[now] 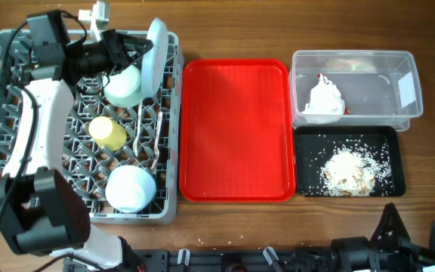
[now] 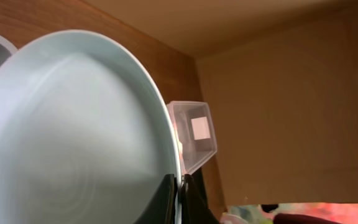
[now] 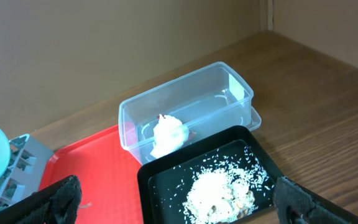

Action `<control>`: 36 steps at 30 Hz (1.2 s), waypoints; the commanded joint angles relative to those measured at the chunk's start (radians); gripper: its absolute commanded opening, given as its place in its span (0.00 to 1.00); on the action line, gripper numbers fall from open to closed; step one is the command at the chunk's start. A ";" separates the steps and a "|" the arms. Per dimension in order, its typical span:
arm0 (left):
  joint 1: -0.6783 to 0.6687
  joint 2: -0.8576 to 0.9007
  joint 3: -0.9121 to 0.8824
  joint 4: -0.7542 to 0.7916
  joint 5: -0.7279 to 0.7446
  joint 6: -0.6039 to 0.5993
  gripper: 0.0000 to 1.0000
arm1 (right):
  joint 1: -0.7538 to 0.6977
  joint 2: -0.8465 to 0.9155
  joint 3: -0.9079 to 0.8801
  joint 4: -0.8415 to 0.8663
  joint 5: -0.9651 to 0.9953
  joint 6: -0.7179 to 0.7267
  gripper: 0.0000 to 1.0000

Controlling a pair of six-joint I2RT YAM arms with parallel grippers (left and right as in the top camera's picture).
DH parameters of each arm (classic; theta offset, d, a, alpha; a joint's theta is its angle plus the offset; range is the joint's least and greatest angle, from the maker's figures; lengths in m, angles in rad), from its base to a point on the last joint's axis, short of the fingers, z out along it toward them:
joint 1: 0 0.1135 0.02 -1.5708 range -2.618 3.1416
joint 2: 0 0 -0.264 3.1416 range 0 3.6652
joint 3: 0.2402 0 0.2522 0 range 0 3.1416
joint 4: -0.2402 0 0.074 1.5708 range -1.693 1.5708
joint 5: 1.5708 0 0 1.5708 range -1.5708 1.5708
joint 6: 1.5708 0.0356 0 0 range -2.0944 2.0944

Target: Sort waste into correct bins and load items into the dishwasher rack

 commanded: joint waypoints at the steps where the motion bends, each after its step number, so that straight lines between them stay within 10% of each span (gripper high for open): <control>1: -0.003 0.032 -0.002 0.003 -0.002 -0.051 0.04 | -0.002 -0.010 0.002 0.004 0.018 0.007 1.00; 11: -0.009 0.078 -0.002 0.082 -0.140 -0.328 0.04 | -0.002 -0.010 0.002 0.004 0.018 0.007 1.00; 36: -0.070 0.079 -0.002 0.119 -0.320 -0.197 0.04 | -0.002 -0.010 0.002 0.004 0.018 0.007 1.00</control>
